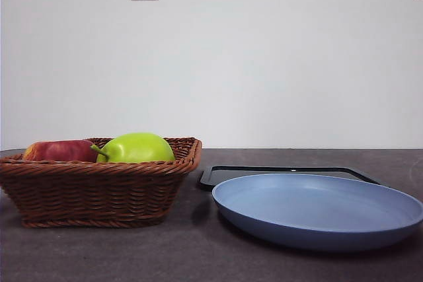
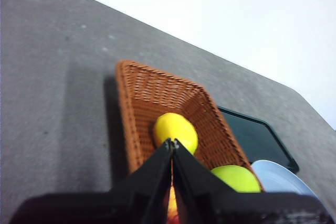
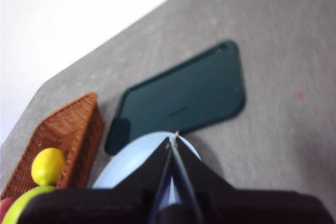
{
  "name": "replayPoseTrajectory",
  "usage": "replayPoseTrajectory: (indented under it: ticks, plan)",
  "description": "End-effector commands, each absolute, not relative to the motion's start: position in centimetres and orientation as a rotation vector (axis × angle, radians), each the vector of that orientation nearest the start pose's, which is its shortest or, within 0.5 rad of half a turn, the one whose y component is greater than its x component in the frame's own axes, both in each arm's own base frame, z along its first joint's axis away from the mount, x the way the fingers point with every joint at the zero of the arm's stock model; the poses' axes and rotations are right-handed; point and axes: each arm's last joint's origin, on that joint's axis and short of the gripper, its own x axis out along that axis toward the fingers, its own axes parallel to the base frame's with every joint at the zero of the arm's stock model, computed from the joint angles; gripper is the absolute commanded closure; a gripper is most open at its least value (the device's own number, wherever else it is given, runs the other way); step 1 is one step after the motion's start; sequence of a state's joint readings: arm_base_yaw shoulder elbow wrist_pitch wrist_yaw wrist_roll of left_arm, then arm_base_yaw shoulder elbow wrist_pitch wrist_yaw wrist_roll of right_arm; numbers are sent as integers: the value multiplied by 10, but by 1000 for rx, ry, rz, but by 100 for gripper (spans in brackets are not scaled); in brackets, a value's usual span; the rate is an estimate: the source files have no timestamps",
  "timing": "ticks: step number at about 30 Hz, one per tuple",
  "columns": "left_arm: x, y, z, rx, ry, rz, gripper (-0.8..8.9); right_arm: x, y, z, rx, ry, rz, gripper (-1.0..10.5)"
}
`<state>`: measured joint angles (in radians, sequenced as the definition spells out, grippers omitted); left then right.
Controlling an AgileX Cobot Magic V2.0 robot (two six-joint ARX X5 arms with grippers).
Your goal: Take the lemon from the basket,put the lemon in the plate,hand out the plate
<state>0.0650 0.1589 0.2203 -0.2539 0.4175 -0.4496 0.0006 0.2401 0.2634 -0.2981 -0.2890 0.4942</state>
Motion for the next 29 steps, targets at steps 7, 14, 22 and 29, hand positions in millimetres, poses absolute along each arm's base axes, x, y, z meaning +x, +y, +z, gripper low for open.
replayPoseTrajectory:
  ticks: [7,14,22,29]
  plan:
    - [116,-9,251,-391,333,-468,807,110,8,260,356,384,233,943]
    - [144,-16,278,-347,473,-580,807,126,8,284,263,495,239,943]
    - [171,-34,290,-273,655,-642,807,150,13,284,173,704,278,943]
    - [177,-46,288,-281,687,-651,493,170,25,262,167,887,322,685]
